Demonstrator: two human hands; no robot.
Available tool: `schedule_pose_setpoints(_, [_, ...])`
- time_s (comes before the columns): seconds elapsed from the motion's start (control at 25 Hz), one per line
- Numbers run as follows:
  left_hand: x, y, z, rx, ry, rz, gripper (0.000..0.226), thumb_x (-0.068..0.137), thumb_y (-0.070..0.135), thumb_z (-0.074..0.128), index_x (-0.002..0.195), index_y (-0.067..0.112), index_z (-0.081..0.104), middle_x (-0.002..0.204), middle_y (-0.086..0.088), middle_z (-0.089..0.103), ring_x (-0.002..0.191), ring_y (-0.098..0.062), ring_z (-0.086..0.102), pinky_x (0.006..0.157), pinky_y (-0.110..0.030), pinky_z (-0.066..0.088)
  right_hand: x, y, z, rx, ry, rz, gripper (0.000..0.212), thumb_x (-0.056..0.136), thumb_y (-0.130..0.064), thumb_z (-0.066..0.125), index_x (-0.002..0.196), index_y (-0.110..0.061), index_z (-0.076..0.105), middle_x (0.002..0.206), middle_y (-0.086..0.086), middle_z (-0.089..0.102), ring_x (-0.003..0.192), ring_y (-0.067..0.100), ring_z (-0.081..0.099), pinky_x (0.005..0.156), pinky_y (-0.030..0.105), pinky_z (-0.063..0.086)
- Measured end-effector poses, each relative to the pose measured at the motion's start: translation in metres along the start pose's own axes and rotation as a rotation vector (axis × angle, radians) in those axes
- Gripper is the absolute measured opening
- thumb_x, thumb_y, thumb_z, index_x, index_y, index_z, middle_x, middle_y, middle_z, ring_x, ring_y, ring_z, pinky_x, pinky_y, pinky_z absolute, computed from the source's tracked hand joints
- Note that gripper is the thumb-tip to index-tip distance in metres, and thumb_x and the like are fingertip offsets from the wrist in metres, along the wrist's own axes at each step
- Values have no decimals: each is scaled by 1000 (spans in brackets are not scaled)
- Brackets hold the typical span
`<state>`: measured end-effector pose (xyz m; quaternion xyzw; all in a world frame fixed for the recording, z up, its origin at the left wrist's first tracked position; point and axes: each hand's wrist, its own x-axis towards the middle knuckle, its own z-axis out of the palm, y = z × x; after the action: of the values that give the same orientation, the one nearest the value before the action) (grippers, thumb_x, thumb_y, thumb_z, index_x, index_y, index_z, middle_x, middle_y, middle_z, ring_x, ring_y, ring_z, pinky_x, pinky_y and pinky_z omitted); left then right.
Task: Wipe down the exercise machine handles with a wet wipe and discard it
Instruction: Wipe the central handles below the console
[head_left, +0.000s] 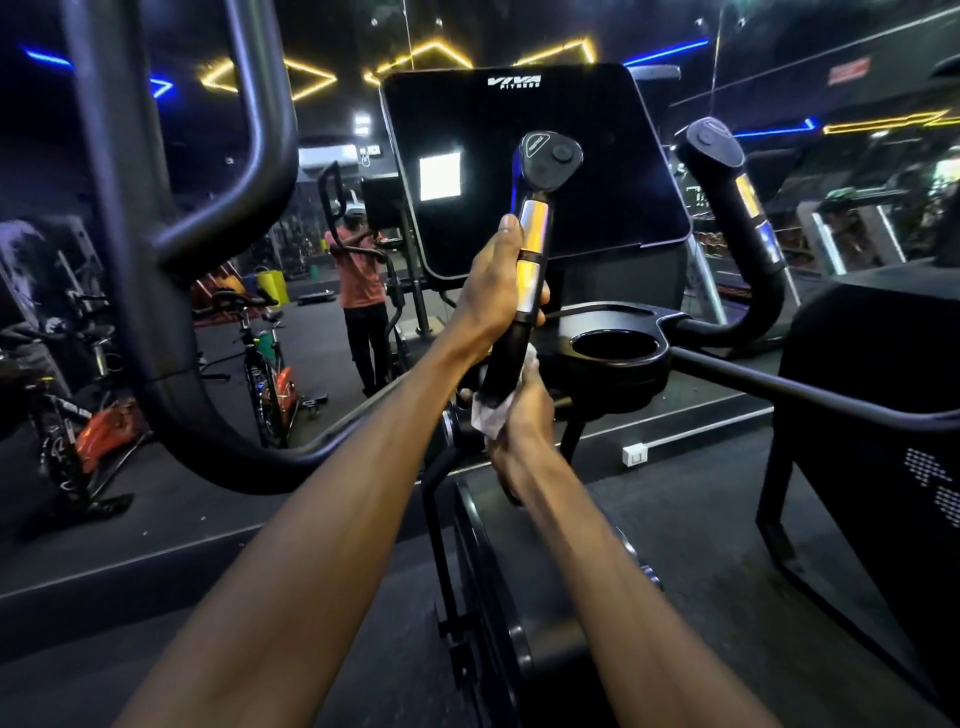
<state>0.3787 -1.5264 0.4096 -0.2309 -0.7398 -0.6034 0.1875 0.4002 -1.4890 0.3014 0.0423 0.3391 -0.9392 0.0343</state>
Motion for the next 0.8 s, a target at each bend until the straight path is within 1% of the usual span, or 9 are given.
schedule_pose_setpoints(0.12, [-13,-5,-7,96,48,3,61,101,56,18,106,12,59,83,-8,69,71,-15,66,63,-29,54,-12,-12,-1,72,-28,120,43,101,-56,40,120,-22,56,82,17,70,66,28,71,90,38,52])
schedule_pose_setpoints(0.2, [-37,-23,-12,51,285,-40,55,103,50,23,93,16,64,81,-1,67,71,-8,63,64,-26,51,-14,-9,-10,94,-23,127,47,103,-52,40,93,-10,58,73,19,70,62,29,73,98,46,52])
schedule_pose_setpoints(0.24, [-53,-36,-12,13,443,-101,47,104,45,29,86,17,62,78,0,63,66,-8,59,61,-28,48,-16,-6,-14,90,-23,121,46,105,-47,38,85,-9,56,72,18,69,62,28,74,94,46,54])
schedule_pose_setpoints(0.32, [-88,-66,-10,107,628,-320,35,101,40,39,87,15,58,83,-4,63,70,-14,59,66,-34,48,-23,-1,-22,20,-32,98,43,108,-37,34,99,-3,60,78,19,73,67,27,74,73,39,61])
schedule_pose_setpoints(0.36, [-103,-77,-9,185,595,-459,36,99,41,42,90,11,61,89,-8,68,78,-21,63,72,-37,51,-27,4,-26,-25,-27,94,42,108,-32,35,110,0,62,84,20,74,71,27,74,67,36,61])
schedule_pose_setpoints(0.44, [-123,-87,-4,118,411,-634,42,94,42,47,93,7,69,91,-13,73,84,-26,68,77,-37,53,-30,15,-33,-174,-25,73,44,106,-28,37,118,2,66,100,21,74,88,30,73,80,39,60])
schedule_pose_setpoints(0.56, [-126,-81,-8,4,461,-572,30,89,31,55,76,10,71,77,-10,73,71,-21,66,65,-31,49,-31,14,-33,-381,-10,25,37,102,-27,45,97,-8,77,104,19,74,99,33,70,95,46,53])
schedule_pose_setpoints(0.68, [-114,-68,-22,12,766,-478,34,93,36,56,63,20,62,62,11,63,60,-9,58,60,-25,44,-30,0,-38,-570,145,-99,26,95,-34,57,83,-15,71,83,5,72,68,19,68,66,36,55])
schedule_pose_setpoints(0.8, [-103,-66,-14,-59,674,-352,34,99,40,49,75,23,65,64,15,64,62,1,59,57,-23,42,-34,-19,-35,-615,282,-366,32,92,-43,52,82,-17,68,82,6,70,79,29,67,76,44,52])
